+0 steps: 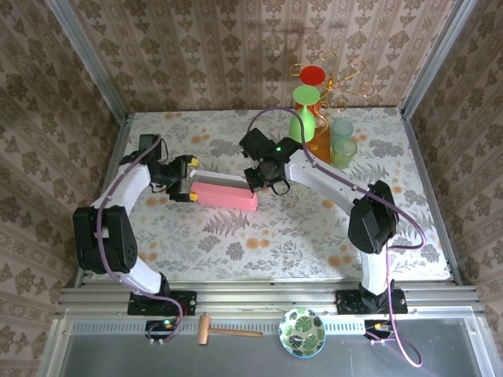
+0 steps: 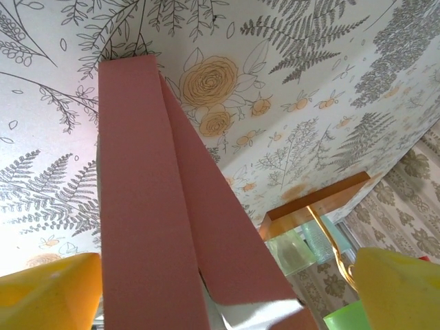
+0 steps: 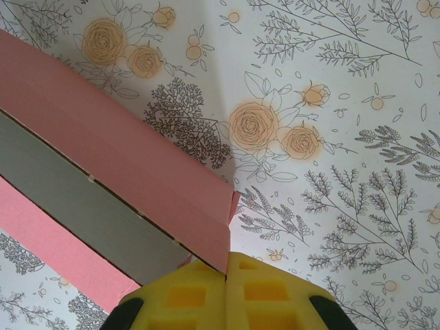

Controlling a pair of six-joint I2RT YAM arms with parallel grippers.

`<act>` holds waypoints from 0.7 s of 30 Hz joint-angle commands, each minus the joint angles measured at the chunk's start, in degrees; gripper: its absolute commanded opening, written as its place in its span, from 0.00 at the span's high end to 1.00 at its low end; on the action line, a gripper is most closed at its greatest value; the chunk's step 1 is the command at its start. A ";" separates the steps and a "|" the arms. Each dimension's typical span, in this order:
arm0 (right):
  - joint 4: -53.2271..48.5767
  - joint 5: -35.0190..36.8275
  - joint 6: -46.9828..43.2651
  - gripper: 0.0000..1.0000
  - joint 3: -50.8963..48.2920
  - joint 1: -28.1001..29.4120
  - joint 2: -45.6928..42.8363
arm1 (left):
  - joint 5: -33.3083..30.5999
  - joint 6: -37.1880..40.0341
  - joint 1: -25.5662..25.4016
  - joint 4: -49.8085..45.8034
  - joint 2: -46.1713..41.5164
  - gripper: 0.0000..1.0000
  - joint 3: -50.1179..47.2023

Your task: Fold the paper box

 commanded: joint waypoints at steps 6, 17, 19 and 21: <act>-1.91 0.35 -0.64 1.00 0.30 0.25 0.49 | 0.13 -5.71 -0.56 6.65 -1.78 0.41 -6.76; -5.70 -0.92 2.13 1.00 4.81 0.43 0.99 | -1.48 -9.75 -0.64 4.99 -3.87 0.45 -8.59; -6.13 -1.24 3.02 0.98 5.04 0.60 0.65 | -2.30 -11.39 -0.74 5.03 -4.79 0.48 -9.32; -6.38 -1.72 3.88 0.97 5.08 0.69 0.26 | -2.85 -12.83 -1.07 5.68 -5.51 0.51 -10.04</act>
